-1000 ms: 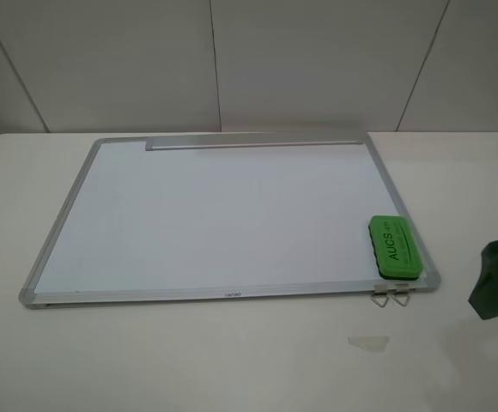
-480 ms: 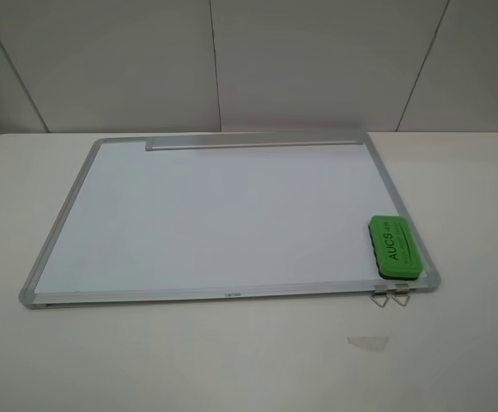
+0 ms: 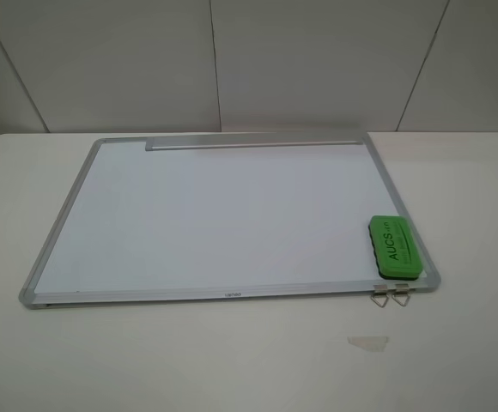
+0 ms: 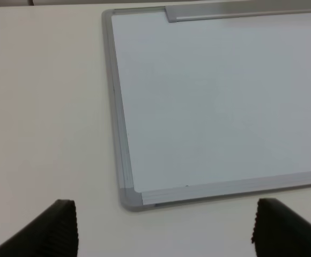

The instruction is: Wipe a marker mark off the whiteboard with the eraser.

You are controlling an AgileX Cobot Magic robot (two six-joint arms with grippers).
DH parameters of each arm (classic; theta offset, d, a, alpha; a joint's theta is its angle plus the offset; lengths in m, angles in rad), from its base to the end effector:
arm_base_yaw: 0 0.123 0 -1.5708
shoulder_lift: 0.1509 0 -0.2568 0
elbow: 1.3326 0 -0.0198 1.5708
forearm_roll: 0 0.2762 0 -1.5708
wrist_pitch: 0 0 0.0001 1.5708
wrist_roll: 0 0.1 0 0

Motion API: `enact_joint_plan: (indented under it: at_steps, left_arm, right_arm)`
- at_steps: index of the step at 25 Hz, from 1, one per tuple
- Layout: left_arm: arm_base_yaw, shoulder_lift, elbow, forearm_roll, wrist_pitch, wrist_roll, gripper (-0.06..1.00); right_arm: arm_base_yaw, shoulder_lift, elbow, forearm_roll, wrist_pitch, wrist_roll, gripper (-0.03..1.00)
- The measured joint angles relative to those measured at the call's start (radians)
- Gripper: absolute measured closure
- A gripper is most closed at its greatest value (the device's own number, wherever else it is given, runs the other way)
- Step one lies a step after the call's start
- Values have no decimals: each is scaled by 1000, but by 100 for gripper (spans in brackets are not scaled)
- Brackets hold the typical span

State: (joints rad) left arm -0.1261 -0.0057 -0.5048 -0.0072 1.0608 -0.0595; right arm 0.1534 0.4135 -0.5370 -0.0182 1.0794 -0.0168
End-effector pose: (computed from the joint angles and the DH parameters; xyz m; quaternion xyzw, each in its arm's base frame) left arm 0.0520 -0.0072 0.2872 0.0285 0.8500 -0.0523 0.5234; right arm 0.1124 0.0158 0.2611 -0.0811 0.9355 0.0145 0.3437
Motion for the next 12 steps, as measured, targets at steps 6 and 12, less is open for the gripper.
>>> enact_joint_plan:
  at_steps: [6, 12]
  left_arm:
    - [0, 0, 0, 0, 0, 0, 26]
    - [0, 0, 0, 0, 0, 0, 26]
  right_arm:
    - [0, 0, 8, -5, -17, 2, 14]
    - [-8, 0, 8, -6, -21, 3, 14]
